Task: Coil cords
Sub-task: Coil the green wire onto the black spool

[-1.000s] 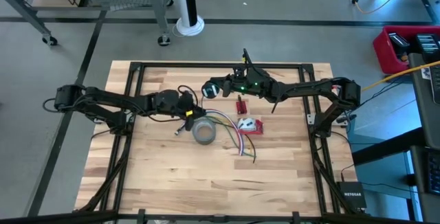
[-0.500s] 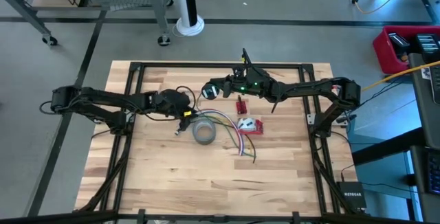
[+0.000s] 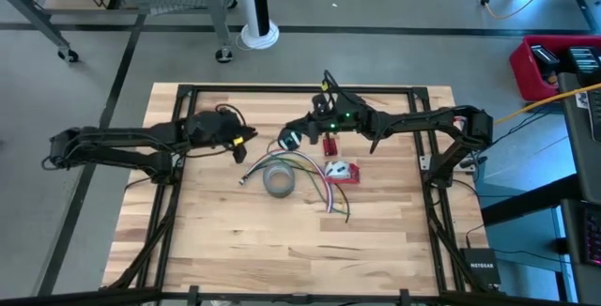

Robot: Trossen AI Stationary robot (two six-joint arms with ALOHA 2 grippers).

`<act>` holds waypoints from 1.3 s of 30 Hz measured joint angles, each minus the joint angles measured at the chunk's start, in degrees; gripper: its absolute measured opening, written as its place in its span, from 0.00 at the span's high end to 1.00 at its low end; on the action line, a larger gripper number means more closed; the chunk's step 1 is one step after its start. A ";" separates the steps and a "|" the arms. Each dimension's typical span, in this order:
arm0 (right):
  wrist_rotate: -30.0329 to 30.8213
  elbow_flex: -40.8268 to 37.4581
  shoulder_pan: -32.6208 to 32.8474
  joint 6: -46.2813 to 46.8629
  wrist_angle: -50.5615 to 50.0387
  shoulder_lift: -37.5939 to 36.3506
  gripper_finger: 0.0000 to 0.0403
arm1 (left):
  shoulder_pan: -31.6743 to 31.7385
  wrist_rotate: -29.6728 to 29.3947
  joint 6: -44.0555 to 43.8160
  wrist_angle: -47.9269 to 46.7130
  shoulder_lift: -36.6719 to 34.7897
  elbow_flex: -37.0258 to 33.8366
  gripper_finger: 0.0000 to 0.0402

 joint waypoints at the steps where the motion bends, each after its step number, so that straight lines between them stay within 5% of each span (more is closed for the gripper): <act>1: -1.55 0.00 0.02 -0.11 0.02 0.00 0.98 | 0.22 0.02 0.00 1.04 -0.33 0.00 0.84; 19: -8.74 -0.02 0.04 -10.51 0.11 0.00 0.98 | 0.16 10.37 3.03 23.77 11.06 0.00 0.87; 39: -9.85 -0.04 0.04 -13.08 -0.38 0.02 0.98 | -0.09 16.61 3.69 29.84 12.24 -0.02 0.87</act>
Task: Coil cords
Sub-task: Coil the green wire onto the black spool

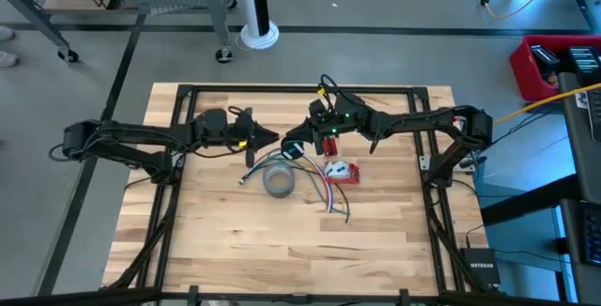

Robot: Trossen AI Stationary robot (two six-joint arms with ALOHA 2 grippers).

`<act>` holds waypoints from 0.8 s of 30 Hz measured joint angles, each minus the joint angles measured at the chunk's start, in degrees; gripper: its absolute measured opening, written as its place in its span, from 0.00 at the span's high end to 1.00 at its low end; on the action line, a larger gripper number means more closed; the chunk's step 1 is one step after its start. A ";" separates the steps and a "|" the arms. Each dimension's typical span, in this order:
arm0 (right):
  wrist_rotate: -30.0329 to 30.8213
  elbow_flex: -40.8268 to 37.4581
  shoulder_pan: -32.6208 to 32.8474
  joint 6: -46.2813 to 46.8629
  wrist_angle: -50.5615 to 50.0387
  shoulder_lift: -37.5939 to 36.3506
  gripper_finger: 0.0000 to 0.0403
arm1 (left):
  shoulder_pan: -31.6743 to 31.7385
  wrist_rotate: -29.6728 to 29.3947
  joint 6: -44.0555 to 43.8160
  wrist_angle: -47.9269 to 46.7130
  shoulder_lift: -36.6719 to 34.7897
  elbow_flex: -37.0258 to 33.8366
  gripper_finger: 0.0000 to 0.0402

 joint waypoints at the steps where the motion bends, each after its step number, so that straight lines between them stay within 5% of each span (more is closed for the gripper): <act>1: 0.00 0.00 0.00 -0.01 -0.01 0.00 0.98 | -0.16 0.36 -0.06 0.26 0.21 0.00 0.87; 24: -0.04 -0.02 0.00 -0.48 0.20 0.02 0.98 | -1.53 0.59 -1.24 3.65 1.72 0.01 0.87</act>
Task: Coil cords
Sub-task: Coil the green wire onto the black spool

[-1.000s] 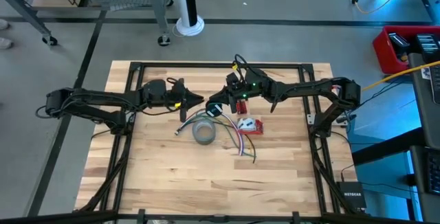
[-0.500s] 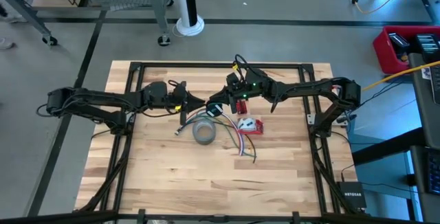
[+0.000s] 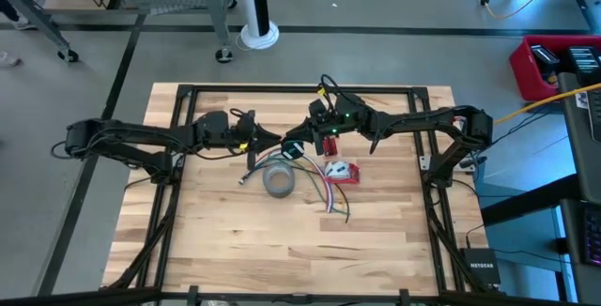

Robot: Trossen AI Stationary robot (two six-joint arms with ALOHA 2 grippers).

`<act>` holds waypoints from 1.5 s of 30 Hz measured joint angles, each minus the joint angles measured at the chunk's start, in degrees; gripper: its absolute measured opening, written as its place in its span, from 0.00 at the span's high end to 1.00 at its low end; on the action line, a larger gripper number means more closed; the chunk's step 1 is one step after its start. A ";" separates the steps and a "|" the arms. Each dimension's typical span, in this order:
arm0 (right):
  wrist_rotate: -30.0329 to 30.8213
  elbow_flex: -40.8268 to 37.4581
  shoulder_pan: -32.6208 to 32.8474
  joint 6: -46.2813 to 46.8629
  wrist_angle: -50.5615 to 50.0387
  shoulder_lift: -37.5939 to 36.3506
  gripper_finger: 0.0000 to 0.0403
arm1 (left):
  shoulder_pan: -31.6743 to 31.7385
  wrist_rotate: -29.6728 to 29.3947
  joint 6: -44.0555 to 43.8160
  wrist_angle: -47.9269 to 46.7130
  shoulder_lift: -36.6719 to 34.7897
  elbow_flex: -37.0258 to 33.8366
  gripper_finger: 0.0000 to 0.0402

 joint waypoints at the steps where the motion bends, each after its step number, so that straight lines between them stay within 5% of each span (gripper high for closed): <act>1: 0.00 0.00 0.00 0.00 0.02 0.00 0.98 | 0.00 0.00 -0.01 0.23 0.21 0.01 0.87; 10: -0.02 -0.02 0.02 -0.05 1.09 0.02 0.98 | 0.00 0.00 -0.91 5.21 5.08 0.01 0.87; 23: -0.09 -0.02 0.02 -0.05 1.44 0.02 0.98 | 0.00 0.00 0.12 6.71 5.12 0.01 0.99; 45: 3.03 -0.02 -0.02 0.17 2.05 -1.03 0.98 | 1.70 -1.56 -3.35 6.92 5.07 0.18 1.00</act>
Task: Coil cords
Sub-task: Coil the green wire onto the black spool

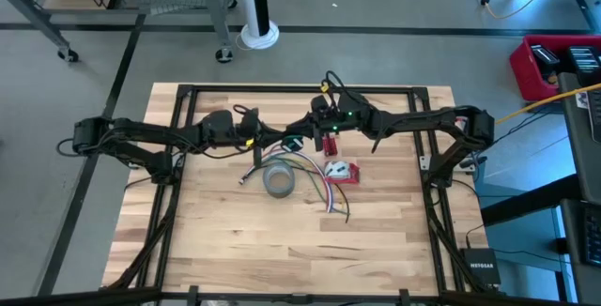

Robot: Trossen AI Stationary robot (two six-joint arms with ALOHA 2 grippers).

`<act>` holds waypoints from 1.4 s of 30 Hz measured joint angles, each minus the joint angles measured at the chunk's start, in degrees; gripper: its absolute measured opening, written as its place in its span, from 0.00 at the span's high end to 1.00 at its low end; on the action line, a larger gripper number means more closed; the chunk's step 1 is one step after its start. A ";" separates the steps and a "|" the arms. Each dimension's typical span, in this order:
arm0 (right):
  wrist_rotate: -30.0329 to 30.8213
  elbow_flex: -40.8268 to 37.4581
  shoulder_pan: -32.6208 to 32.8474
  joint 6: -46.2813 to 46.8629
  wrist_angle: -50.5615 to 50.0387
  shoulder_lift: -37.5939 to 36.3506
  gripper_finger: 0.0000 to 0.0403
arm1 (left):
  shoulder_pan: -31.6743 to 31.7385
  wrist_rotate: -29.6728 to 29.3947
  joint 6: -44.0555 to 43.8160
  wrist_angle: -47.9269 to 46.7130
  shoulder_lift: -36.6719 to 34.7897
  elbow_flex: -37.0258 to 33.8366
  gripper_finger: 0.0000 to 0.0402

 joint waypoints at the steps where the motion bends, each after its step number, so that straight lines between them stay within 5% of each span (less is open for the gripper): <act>1: 0.02 0.00 -0.02 0.00 0.05 -0.77 0.98 | 0.16 0.04 -0.14 0.46 -0.06 0.12 1.00; 18: 2.43 0.24 -0.09 0.21 -1.78 -7.94 0.98 | 0.20 -1.01 -1.40 -3.23 -2.15 -0.35 1.00; 29: 3.48 0.04 -0.85 0.70 -19.67 -19.58 0.98 | 1.76 -4.84 1.12 -6.56 -9.00 -0.12 1.00; 42: 7.54 -0.08 -0.76 0.68 -54.29 -47.22 0.98 | 2.03 -8.94 4.00 -23.71 -23.59 -0.19 1.00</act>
